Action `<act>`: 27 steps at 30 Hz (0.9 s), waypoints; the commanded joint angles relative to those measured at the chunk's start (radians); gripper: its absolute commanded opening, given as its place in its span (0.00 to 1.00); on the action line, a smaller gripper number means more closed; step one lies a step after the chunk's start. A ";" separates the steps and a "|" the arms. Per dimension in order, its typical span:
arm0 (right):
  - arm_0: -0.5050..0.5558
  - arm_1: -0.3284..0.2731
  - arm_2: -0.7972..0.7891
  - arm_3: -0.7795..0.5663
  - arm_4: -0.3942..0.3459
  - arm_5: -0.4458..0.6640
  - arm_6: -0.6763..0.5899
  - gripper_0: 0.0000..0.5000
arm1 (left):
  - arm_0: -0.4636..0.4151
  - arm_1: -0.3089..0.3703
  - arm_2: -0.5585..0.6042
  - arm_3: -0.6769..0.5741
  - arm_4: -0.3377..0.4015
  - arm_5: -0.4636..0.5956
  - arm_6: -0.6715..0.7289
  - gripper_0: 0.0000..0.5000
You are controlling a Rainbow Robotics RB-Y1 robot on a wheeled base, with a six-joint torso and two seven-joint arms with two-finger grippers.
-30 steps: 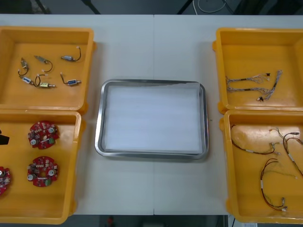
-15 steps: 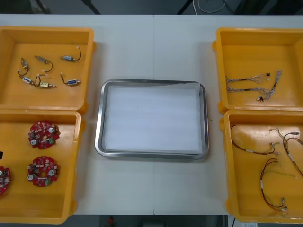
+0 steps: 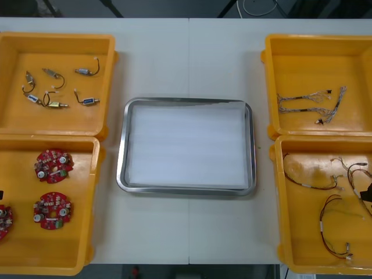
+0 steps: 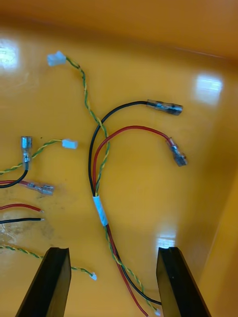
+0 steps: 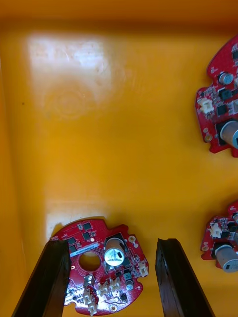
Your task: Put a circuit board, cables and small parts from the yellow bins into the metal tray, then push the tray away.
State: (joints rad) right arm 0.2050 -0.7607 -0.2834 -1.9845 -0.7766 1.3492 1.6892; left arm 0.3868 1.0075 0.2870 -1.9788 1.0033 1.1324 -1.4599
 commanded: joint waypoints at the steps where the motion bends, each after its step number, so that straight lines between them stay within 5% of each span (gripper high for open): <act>1: 0.022 -0.037 0.043 0.041 -0.018 -0.053 0.044 1.00 | 0.033 0.045 -0.063 0.038 -0.005 -0.046 -0.158 1.00; 27: 0.021 -0.040 0.116 0.154 -0.039 -0.186 0.178 1.00 | 0.043 0.045 -0.147 0.095 -0.017 -0.151 -0.177 1.00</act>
State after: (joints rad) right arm 0.2053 -0.7614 -0.1935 -1.8313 -0.8068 1.1756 1.8401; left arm 0.3939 1.0109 0.1659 -1.8973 0.9962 1.0107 -1.5590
